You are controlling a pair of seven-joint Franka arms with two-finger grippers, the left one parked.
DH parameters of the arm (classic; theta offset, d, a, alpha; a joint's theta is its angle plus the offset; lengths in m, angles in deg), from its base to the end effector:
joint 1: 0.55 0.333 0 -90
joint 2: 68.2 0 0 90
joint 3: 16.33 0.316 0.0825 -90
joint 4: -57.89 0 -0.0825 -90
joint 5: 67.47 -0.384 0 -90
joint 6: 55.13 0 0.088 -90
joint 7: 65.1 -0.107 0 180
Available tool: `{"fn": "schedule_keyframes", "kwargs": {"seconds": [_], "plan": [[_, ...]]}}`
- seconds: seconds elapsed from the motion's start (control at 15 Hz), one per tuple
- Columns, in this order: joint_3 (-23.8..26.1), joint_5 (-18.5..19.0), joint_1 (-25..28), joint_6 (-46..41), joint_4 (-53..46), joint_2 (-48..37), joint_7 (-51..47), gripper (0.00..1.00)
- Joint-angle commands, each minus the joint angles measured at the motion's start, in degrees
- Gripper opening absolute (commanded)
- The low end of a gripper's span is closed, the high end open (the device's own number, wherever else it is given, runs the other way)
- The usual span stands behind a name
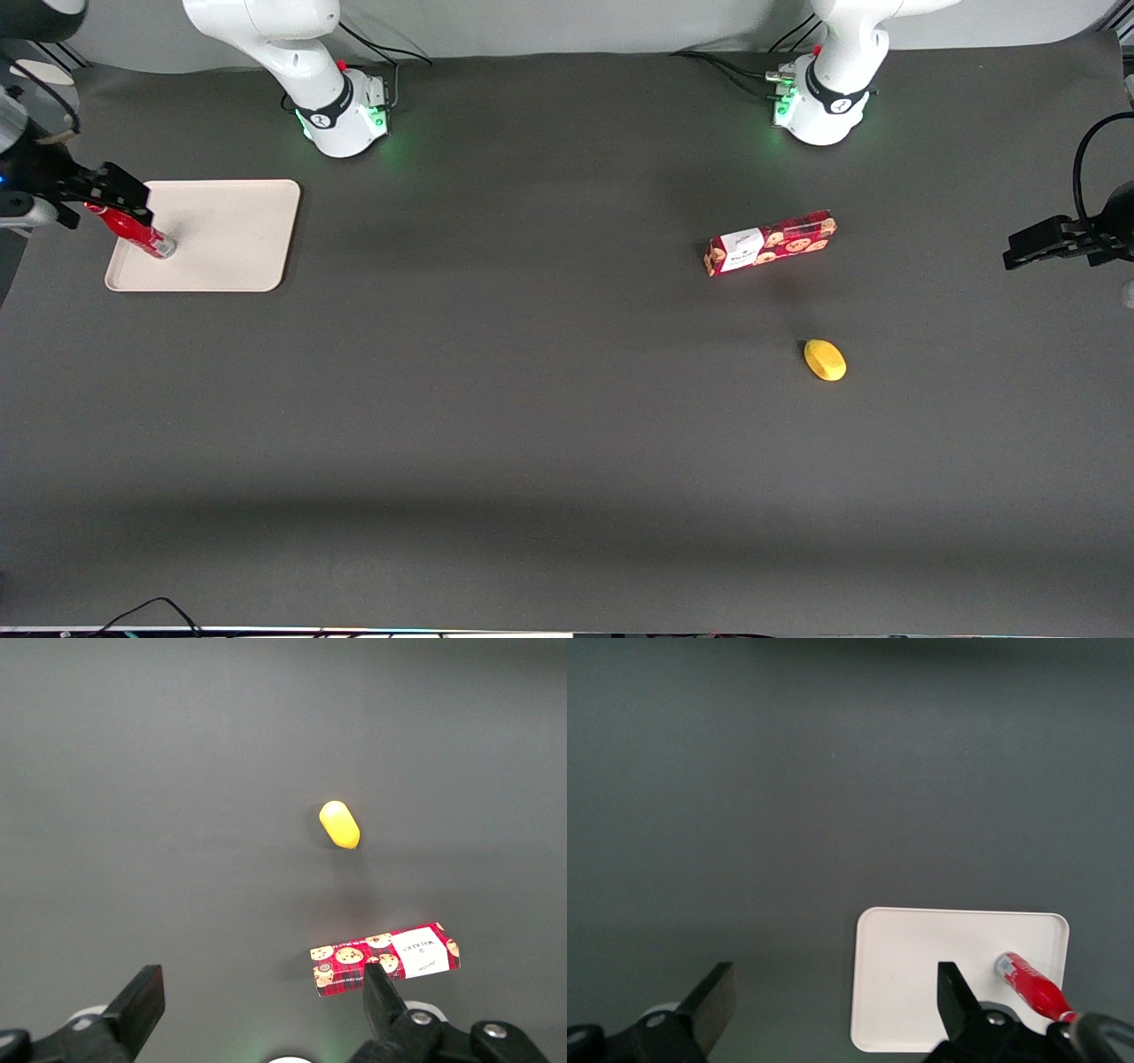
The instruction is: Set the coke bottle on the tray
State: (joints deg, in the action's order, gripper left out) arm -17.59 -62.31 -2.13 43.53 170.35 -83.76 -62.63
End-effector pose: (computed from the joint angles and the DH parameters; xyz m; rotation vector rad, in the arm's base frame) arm 0.4761 -0.0331 0.5914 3.0566 0.0099 0.0410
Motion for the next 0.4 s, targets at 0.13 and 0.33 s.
{"fn": "schedule_keyframes", "kwargs": {"seconds": [0.13,0.33], "plan": [[4.9,-1.6,-0.3,-8.7,-20.5,15.5,-12.0,1.0],[4.7,-1.7,-0.6,-9.1,-20.5,15.4,-11.8,1.0]]}}
